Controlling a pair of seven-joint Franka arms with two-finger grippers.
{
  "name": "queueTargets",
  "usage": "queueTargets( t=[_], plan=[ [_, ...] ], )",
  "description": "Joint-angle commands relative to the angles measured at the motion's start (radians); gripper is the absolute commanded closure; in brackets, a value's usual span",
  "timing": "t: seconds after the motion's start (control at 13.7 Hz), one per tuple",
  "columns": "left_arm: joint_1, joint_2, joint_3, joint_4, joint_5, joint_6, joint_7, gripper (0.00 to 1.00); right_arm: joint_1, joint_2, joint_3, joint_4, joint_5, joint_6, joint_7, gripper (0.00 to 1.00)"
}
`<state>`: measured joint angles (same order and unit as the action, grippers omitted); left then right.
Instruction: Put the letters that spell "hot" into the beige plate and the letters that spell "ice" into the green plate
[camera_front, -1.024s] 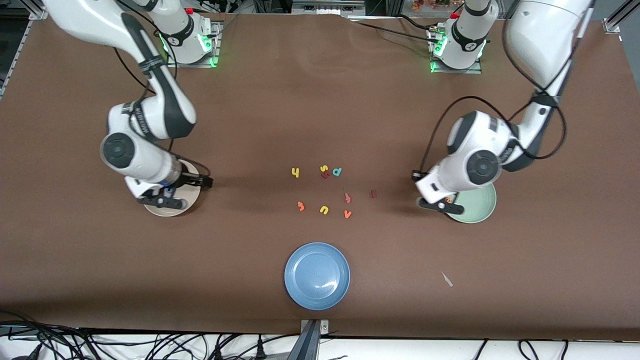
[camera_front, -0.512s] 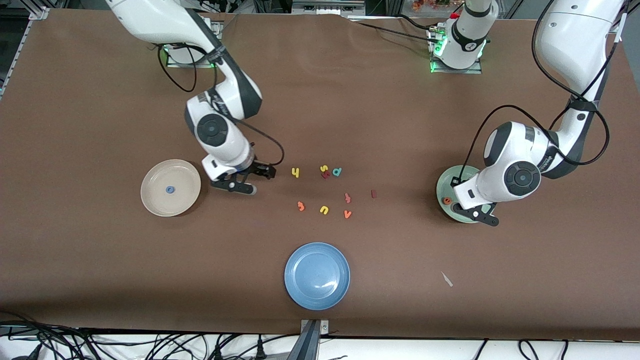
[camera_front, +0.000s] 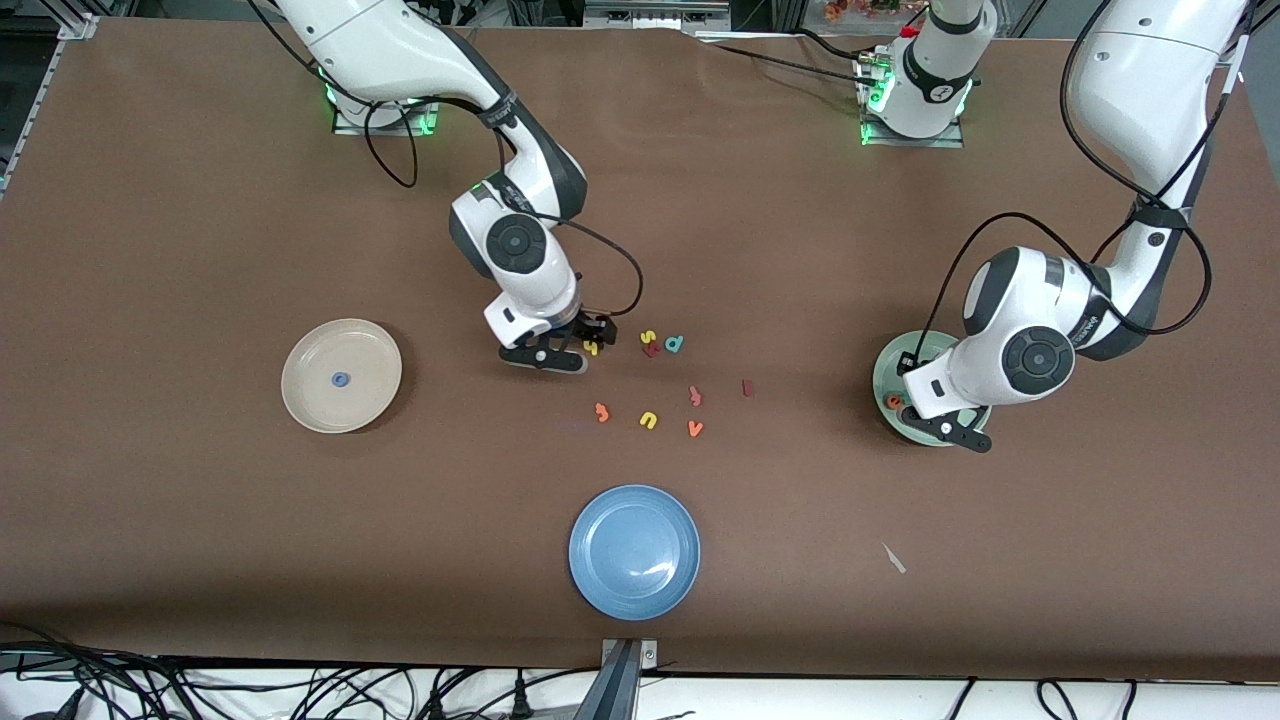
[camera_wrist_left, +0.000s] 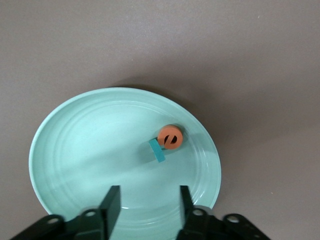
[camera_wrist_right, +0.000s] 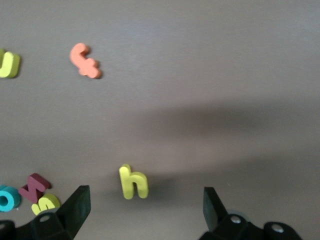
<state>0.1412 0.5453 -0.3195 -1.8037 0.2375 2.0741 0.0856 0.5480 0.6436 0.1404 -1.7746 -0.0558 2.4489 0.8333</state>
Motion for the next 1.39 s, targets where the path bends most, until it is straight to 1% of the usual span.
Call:
queueTargets(
  t=[0.0,0.07,0.15,0.22,0.37,0.44,0.51,0.66,0.88,1.1,1.17,1.24,1.32],
  plan=[
    [-0.006,-0.008,-0.036,0.006,-0.019,-0.014,-0.006,0.00,0.018,0.083,-0.010,0.078,-0.067,-0.005,0.006,0.00],
    [-0.006,-0.008,-0.053,0.006,-0.074,-0.014,-0.015,0.00,0.018,0.106,-0.012,0.099,-0.076,-0.005,0.003,0.01],
    [-0.020,-0.007,-0.055,0.009,-0.134,-0.011,-0.024,0.00,0.020,0.123,-0.012,0.121,-0.076,-0.008,0.004,0.01],
    [-0.050,-0.002,-0.056,0.021,-0.171,-0.005,-0.024,0.00,0.020,0.129,-0.010,0.127,-0.076,-0.008,0.006,0.03],
    [-0.145,0.027,-0.053,0.104,-0.182,-0.005,-0.058,0.00,0.020,0.128,-0.012,0.129,-0.065,-0.020,0.004,0.12],
    [-0.175,0.042,-0.053,0.130,-0.181,-0.005,-0.131,0.00,0.020,0.128,-0.010,0.130,-0.061,-0.042,0.007,0.17],
    [-0.208,0.056,-0.053,0.136,-0.172,-0.005,-0.227,0.00,0.020,0.126,-0.010,0.142,-0.059,-0.063,0.010,0.19],
    [-0.256,0.068,-0.053,0.141,-0.175,0.001,-0.321,0.00,0.021,0.125,-0.007,0.161,-0.058,-0.109,0.032,0.20],
    [-0.259,0.129,-0.049,0.193,-0.175,0.029,-0.339,0.00,0.030,0.122,-0.002,0.162,-0.056,-0.123,0.050,0.22],
    [-0.261,0.148,-0.046,0.207,-0.172,0.024,-0.342,0.00,0.036,0.122,-0.001,0.162,-0.055,-0.123,0.050,0.28],
    [-0.268,0.157,-0.046,0.205,-0.172,0.030,-0.355,0.00,0.036,0.122,-0.001,0.164,-0.055,-0.123,0.049,0.34],
    [-0.291,0.168,-0.046,0.207,-0.172,0.038,-0.391,0.00,0.035,0.120,-0.001,0.164,-0.058,-0.123,0.043,0.42],
    [-0.316,0.173,-0.043,0.205,-0.172,0.070,-0.439,0.00,0.035,0.120,-0.001,0.169,-0.058,-0.122,0.043,0.46]
  ],
)
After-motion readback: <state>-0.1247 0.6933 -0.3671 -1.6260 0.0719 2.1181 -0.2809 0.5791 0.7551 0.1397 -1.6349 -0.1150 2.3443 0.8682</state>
